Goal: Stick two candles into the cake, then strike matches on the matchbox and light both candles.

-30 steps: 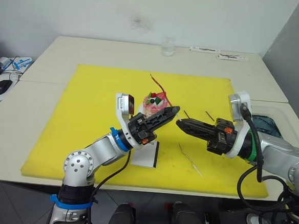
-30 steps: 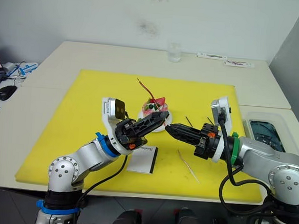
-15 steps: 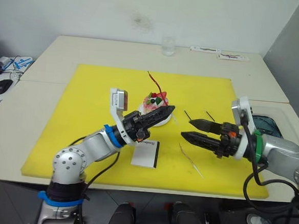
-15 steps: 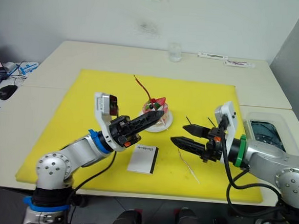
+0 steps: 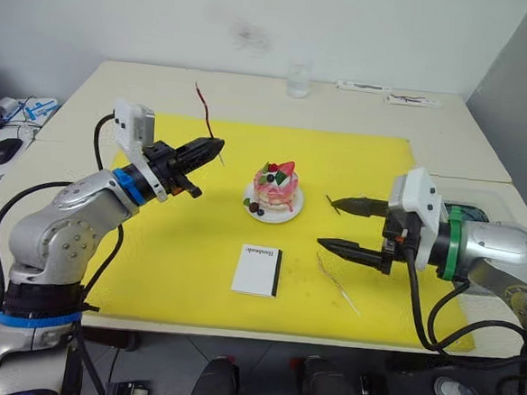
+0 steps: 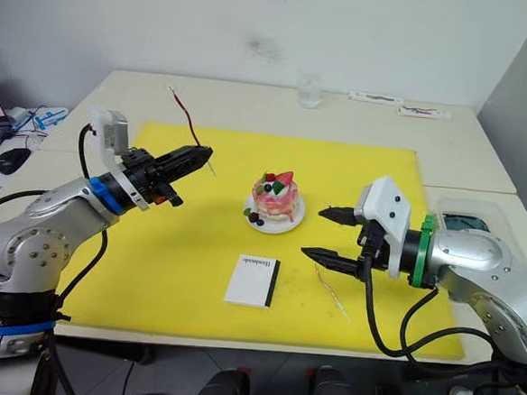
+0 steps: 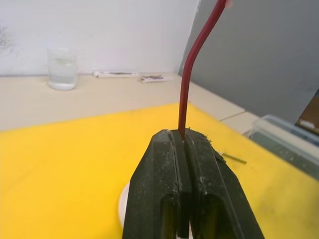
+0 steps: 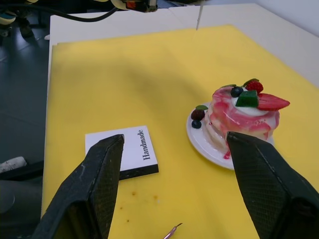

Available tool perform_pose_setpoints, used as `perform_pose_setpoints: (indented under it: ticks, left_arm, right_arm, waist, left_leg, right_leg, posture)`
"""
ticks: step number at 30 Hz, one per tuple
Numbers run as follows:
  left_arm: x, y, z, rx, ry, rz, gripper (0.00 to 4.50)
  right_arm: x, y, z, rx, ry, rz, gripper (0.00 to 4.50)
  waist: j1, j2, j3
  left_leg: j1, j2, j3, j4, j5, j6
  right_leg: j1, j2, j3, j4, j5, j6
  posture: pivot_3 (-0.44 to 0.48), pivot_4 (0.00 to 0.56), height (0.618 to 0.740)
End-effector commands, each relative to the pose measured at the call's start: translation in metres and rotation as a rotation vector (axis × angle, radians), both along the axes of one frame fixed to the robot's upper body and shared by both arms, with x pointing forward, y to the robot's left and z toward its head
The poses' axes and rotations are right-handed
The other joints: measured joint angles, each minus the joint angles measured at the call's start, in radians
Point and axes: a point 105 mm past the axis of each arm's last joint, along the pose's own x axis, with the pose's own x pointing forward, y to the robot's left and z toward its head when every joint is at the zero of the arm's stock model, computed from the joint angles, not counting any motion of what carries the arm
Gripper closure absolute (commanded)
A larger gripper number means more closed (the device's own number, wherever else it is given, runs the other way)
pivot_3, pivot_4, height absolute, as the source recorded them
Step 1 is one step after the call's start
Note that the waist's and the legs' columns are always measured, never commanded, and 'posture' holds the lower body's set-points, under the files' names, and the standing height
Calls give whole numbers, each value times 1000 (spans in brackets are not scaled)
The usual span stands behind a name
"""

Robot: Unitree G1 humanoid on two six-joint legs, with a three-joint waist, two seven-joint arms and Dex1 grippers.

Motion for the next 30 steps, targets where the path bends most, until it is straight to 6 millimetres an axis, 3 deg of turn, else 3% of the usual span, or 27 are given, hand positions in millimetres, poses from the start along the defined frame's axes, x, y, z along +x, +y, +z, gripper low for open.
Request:
perform_pose_setpoints:
  ticks: [1, 8, 14, 20, 30]
  left_arm:
    - [10, -5, 5, 21, -60, -28, 4500]
    - [26, -23, -3, 6, -63, -94, 4500]
    - [38, -37, -12, 5, -63, -121, 4500]
    - [48, -41, -16, 12, -75, -115, 4500]
    - [49, -45, -26, 34, -77, -123, 4500]
  right_arm:
    - [4, 6, 14, 4, -69, -4, 1101]
    - [18, 16, 29, 40, -103, -95, 1101]
    - [23, 22, 29, 35, -113, -132, 1101]
    - [22, 24, 26, 35, -112, -145, 1101]
    - [20, 23, 25, 37, -109, -155, 1101]
  waist:
    - [0, 0, 0]
    - [-1, 0, 0]
    - [-2, 0, 0]
    - [-2, 0, 0]
    - [-2, 0, 0]
  left_leg:
    - [0, 0, 0, 0, 0, 0]
    - [0, 0, -1, -1, 0, 0]
    - [0, 0, -1, 0, 0, 0]
    - [0, 0, -1, 0, 0, 0]
    - [0, 0, -2, 0, 0, 0]
  right_leg:
    - [0, 0, 0, 0, 0, 0]
    - [0, 0, 0, 1, 0, 2]
    - [-1, 0, -1, 2, 1, 3]
    - [0, 0, -1, 2, 2, 4]
    - [0, 0, -1, 2, 2, 5]
  posture:
    - [0, 150, 740]
    - [0, 150, 740]
    - [0, 150, 740]
    - [0, 150, 740]
    - [0, 150, 740]
